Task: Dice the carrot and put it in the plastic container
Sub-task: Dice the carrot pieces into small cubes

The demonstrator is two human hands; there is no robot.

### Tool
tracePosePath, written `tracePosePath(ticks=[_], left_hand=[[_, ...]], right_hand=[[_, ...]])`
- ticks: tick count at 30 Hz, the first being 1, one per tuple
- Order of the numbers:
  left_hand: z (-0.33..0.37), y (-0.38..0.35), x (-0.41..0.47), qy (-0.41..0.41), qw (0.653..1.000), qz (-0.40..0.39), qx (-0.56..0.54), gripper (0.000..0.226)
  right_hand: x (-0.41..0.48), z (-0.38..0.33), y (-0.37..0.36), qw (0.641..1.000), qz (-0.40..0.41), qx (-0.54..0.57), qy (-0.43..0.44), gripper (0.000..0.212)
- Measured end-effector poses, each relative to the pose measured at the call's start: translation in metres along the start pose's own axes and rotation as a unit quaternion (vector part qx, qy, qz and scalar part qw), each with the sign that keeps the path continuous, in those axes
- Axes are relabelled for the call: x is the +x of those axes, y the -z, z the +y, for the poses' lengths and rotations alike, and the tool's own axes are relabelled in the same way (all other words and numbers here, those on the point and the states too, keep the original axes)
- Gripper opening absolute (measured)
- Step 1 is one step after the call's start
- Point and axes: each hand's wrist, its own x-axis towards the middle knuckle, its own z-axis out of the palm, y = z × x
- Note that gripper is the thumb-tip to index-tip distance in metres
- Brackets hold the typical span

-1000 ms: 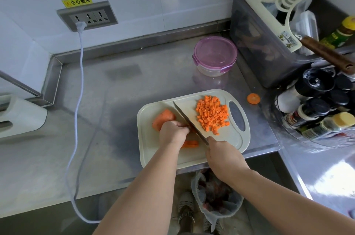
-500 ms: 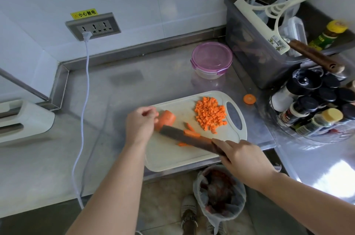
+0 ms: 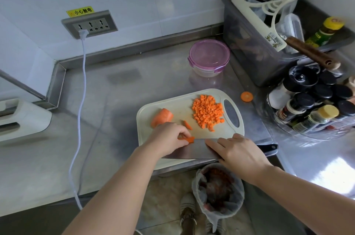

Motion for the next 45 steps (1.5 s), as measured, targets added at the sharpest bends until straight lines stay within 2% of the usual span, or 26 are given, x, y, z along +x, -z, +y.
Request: tracePosePath(ticks=[14, 18, 22, 25, 27, 30, 33, 37, 41, 45], left_hand=[[0.003, -0.008, 0.010, 0.022, 0.999, 0.009, 0.032, 0.022], [0.001, -0.004, 0.012, 0.026, 0.999, 0.019, -0.037, 0.018], [-0.007, 0.006, 0.019, 0.063, 0.984, 0.121, -0.110, 0.017], [-0.008, 0.006, 0.026, 0.116, 0.973, 0.162, -0.118, 0.024], [-0.003, 0.003, 0.030, 0.106, 0.983, 0.141, -0.049, 0.030], [0.005, -0.001, 0.032, 0.039, 0.988, 0.099, 0.113, 0.033], [0.009, 0.003, 0.038, -0.003, 0.984, 0.057, 0.168, 0.032], [0.012, 0.011, 0.048, -0.008, 0.979, 0.001, 0.205, 0.021], [0.015, 0.010, 0.050, 0.048, 0.980, -0.057, 0.186, 0.022], [0.011, 0.005, 0.050, 0.061, 0.988, -0.005, 0.140, 0.024]], right_hand=[[-0.023, 0.007, 0.005, 0.999, -0.023, 0.021, 0.018, 0.050], [-0.035, 0.016, 0.011, 0.999, -0.028, 0.035, 0.003, 0.054], [-0.044, 0.021, 0.014, 0.993, -0.026, 0.087, -0.076, 0.053], [-0.042, 0.016, 0.017, 0.970, -0.048, 0.171, -0.166, 0.040], [-0.036, 0.011, 0.016, 0.942, -0.044, 0.253, -0.214, 0.037], [-0.023, 0.004, 0.014, 0.908, -0.053, 0.319, -0.265, 0.036], [-0.013, 0.002, 0.012, 0.885, -0.052, 0.354, -0.299, 0.033], [-0.006, 0.004, 0.010, 0.869, -0.057, 0.372, -0.321, 0.030], [-0.002, 0.005, 0.010, 0.859, -0.062, 0.386, -0.332, 0.028], [0.004, 0.003, 0.011, 0.856, -0.075, 0.390, -0.332, 0.026]])
